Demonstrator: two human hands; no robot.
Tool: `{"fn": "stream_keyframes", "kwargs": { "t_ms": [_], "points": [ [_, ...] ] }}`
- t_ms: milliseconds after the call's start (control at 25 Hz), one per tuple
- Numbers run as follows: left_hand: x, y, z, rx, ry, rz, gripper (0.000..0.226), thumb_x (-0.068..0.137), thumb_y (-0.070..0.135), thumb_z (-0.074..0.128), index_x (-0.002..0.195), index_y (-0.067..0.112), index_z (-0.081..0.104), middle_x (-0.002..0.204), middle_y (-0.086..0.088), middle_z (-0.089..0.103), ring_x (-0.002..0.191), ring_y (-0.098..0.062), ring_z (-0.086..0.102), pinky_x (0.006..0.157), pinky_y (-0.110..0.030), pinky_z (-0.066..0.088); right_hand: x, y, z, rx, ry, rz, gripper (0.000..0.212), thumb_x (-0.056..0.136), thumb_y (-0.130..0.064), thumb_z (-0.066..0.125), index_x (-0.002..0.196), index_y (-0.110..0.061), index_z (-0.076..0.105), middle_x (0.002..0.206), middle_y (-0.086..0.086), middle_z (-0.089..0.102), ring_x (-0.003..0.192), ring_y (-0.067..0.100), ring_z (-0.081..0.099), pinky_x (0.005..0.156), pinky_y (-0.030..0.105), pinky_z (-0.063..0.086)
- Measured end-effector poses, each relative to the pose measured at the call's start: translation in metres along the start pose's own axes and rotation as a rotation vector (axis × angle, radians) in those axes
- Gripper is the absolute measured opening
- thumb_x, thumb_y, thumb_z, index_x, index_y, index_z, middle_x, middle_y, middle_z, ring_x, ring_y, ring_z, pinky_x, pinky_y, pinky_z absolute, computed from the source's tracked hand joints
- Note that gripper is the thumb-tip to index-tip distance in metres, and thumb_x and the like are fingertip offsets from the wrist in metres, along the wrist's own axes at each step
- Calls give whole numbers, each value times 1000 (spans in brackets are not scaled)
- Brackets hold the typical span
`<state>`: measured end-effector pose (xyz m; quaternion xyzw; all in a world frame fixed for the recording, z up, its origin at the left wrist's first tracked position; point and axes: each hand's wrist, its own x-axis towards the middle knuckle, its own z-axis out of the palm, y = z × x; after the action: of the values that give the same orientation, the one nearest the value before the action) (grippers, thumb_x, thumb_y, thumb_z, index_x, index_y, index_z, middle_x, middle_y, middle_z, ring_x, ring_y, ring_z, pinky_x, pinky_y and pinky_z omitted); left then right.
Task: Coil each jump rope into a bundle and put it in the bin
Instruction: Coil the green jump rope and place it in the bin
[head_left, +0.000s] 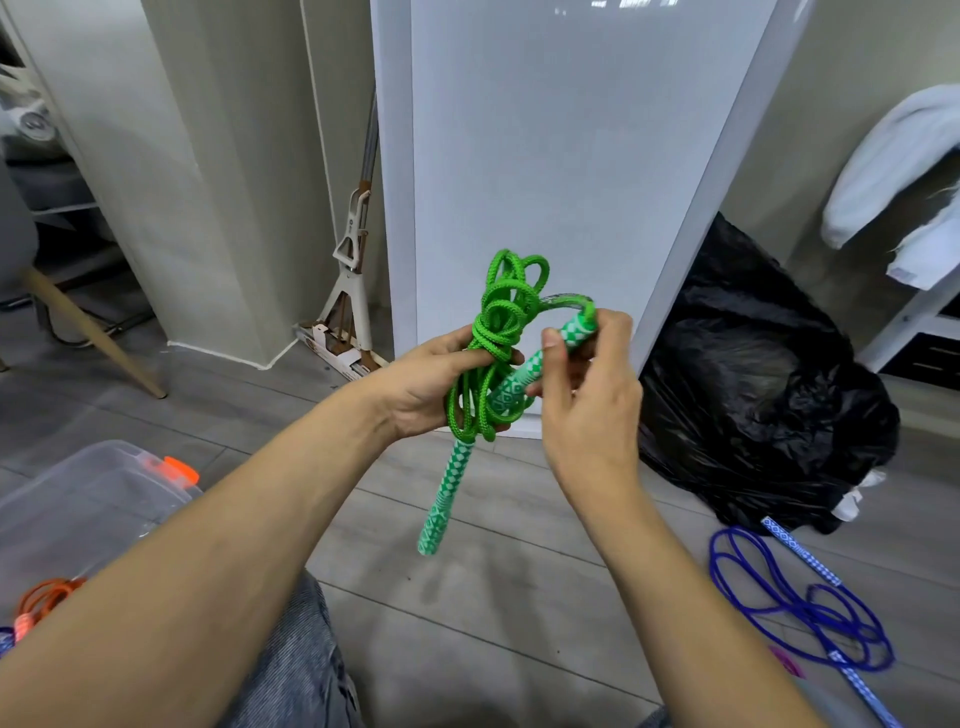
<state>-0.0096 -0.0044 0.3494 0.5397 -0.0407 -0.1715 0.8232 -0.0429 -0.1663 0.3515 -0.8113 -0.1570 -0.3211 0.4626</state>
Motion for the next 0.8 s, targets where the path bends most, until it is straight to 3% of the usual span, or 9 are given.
{"fn": "stream_keyframes", "kwargs": {
  "t_ms": [120, 280, 360, 560, 680, 800],
  "points": [
    [-2, 7, -2, -51, 34, 38, 25, 101, 9, 47, 124, 9, 56, 104, -12, 64, 85, -25, 68, 71, -47, 60, -5, 0, 7, -31, -153, -39, 15, 104, -36, 48, 106, -25, 38, 86, -5, 59, 72, 14, 62, 64, 34, 47],
    [-9, 6, -8, 63, -28, -19, 25, 103, 13, 47, 126, 11, 54, 107, -11, 64, 90, -32, 66, 74, -56, 57, 7, 8, 5, 51, -25, 233, 22, 106, -32, 44, 103, -11, 39, 71, -1, 53, 63, 14, 54, 60, 34, 33],
    [-11, 6, -6, 197, -71, -46, 30, 103, 15, 47, 132, 13, 50, 112, -12, 65, 92, -32, 67, 71, -51, 59, 12, 13, -1, 83, -21, 388, 29, 107, -32, 41, 103, -3, 41, 68, 1, 49, 62, 16, 49, 58, 35, 27],
    [-17, 13, -4, 499, -109, -68, 33, 104, 18, 46, 137, 22, 47, 121, -11, 68, 89, -26, 66, 58, -37, 57, 15, 21, 1, 138, -23, 599, 28, 106, -32, 40, 99, -5, 44, 74, 2, 47, 71, 25, 51, 67, 40, 43],
    [-14, 10, -5, 570, -87, -31, 28, 104, 15, 46, 130, 21, 52, 117, -12, 70, 90, -23, 62, 73, -40, 52, 16, 27, 8, 199, -4, 711, 23, 99, -35, 42, 87, -16, 43, 73, 1, 46, 70, 27, 51, 67, 41, 41],
    [-9, 5, -4, 405, -14, -23, 26, 103, 13, 48, 125, 19, 59, 109, -12, 72, 100, -26, 64, 99, -51, 46, 17, 27, 9, 331, 34, 785, 20, 102, -29, 43, 89, -14, 42, 66, 1, 43, 45, 17, 47, 51, 30, 38]
  ]
}}
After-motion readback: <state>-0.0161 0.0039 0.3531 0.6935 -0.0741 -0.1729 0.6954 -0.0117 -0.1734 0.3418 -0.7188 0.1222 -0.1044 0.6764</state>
